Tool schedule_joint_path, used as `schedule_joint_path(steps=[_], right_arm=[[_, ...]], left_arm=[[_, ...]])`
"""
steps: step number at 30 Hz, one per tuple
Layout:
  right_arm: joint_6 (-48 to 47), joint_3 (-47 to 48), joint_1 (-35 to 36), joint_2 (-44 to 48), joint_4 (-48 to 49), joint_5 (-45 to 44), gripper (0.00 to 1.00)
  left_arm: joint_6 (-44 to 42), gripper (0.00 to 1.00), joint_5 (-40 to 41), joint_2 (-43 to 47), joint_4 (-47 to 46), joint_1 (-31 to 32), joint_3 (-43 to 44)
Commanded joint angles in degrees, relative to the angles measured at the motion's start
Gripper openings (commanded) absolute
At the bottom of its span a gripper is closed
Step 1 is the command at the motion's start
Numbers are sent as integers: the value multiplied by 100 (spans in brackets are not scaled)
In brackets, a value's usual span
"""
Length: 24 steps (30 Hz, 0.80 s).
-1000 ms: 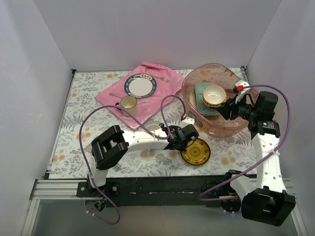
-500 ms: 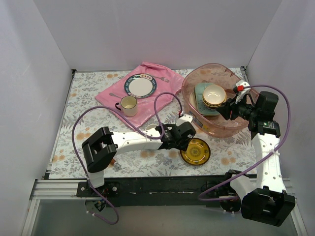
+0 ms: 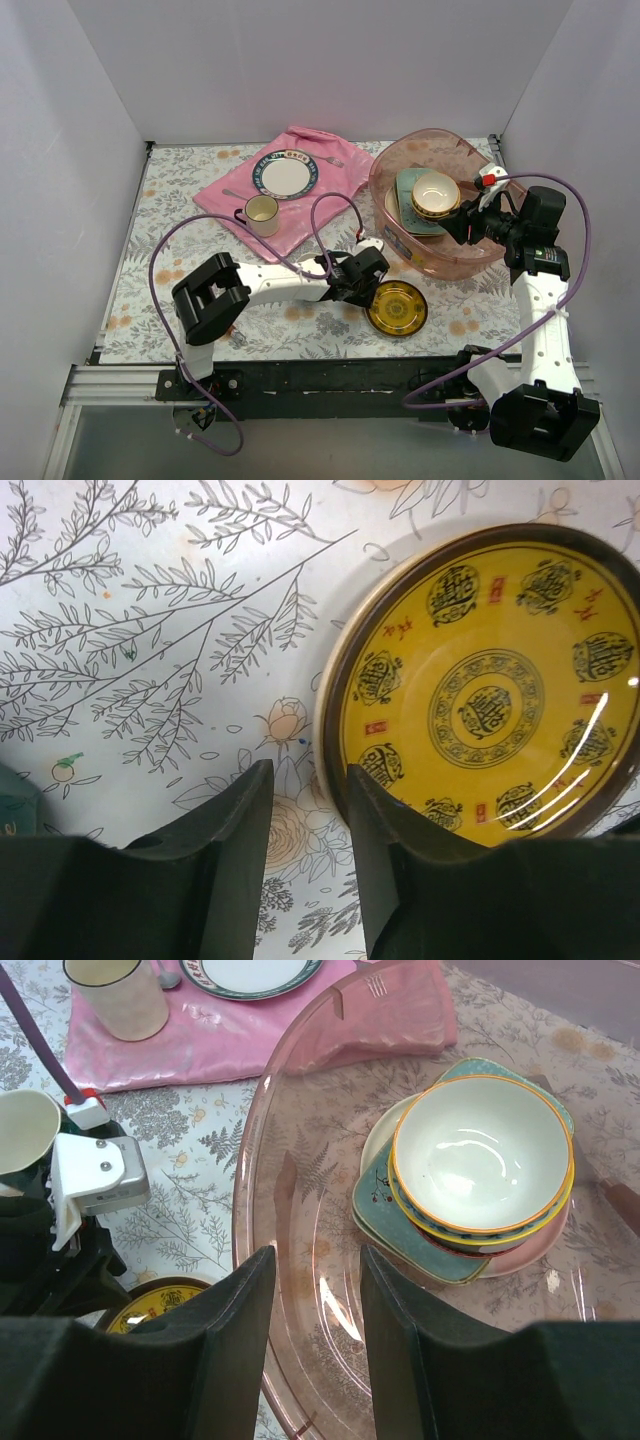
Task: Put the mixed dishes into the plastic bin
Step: Pick up the plate at the center of the board.
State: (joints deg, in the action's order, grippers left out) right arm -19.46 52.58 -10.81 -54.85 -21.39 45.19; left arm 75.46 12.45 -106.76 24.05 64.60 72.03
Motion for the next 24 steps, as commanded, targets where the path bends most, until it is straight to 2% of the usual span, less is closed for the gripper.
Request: schedule_joint_path(steps=[1, 6, 9, 14, 19, 24], right_arm=[[4, 7, -27, 124, 21, 113, 47], [4, 7, -18, 115, 20, 122, 48], [4, -10, -27, 106, 29, 122, 48], [13, -2, -44, 106, 21, 130, 48], [13, 16, -44, 106, 21, 148, 48], [4, 25, -44, 106, -6, 157, 48]], left_arm=[[-5, 35, -339, -29, -190, -53, -84], [4, 35, -401, -126, -199, -61, -49], [-14, 29, -436, -161, -208, -61, -22], [-75, 13, -357, -170, -59, -61, 48], [-163, 6, -217, 76, 135, -61, 153], [-251, 5, -225, 366, 187, -61, 153]])
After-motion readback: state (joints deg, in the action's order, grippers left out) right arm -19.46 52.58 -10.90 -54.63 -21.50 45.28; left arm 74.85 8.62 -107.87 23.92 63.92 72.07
